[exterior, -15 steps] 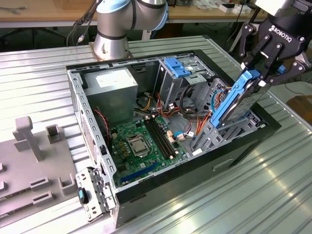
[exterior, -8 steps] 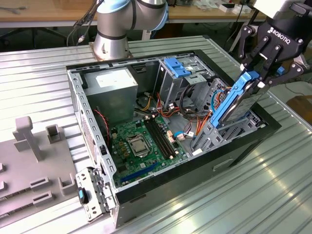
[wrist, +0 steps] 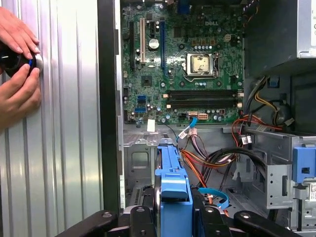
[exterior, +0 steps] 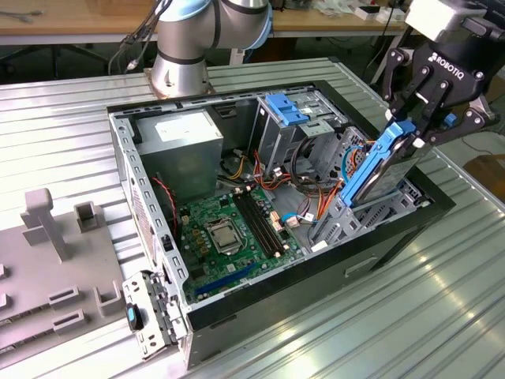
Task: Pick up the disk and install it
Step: 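Insert the disk into the insertion slot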
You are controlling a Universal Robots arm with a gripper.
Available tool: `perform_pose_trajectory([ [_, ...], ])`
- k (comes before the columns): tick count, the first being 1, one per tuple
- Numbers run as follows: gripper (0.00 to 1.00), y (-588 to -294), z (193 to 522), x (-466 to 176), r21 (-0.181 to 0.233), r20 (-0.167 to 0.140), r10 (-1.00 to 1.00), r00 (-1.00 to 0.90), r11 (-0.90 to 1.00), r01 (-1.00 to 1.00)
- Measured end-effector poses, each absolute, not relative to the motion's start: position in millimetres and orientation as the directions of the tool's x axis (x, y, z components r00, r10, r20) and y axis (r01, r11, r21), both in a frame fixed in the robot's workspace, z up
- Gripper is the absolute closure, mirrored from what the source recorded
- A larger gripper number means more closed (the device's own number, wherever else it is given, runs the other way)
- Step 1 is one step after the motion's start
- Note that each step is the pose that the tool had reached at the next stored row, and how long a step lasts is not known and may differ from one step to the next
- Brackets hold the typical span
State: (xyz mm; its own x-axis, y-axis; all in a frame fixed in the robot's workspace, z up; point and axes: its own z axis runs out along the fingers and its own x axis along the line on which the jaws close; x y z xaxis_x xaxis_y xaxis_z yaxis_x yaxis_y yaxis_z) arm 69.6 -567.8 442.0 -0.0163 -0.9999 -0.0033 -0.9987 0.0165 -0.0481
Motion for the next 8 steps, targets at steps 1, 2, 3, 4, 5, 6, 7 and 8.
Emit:
perform_pose_trajectory([
  [1, 0.63, -567.8, 440.7, 69.6, -0.048, -0.003, -1.000, -0.016, 0.017, -0.999],
  [2, 0.63, -567.9, 439.6, 69.6, -0.048, -0.003, -1.000, -0.016, 0.017, -0.999],
  [3, 0.63, -567.9, 438.8, 69.6, -0.048, -0.003, -1.000, -0.016, 0.017, -0.999],
  [4, 0.63, -567.9, 437.1, 69.6, -0.048, -0.003, -1.000, -0.016, 0.017, -0.999],
  [5, 0.63, -567.9, 435.9, 69.6, -0.048, -0.003, -1.000, -0.016, 0.017, -0.999],
  [6, 0.63, -567.9, 434.4, 69.6, -0.048, -0.003, -1.000, -0.016, 0.017, -0.999],
  [7, 0.63, -567.9, 433.1, 69.7, -0.048, -0.003, -1.000, -0.016, 0.017, -0.999],
  [8, 0.63, -567.9, 431.9, 69.6, -0.048, -0.003, -1.000, -0.016, 0.017, -0.999],
])
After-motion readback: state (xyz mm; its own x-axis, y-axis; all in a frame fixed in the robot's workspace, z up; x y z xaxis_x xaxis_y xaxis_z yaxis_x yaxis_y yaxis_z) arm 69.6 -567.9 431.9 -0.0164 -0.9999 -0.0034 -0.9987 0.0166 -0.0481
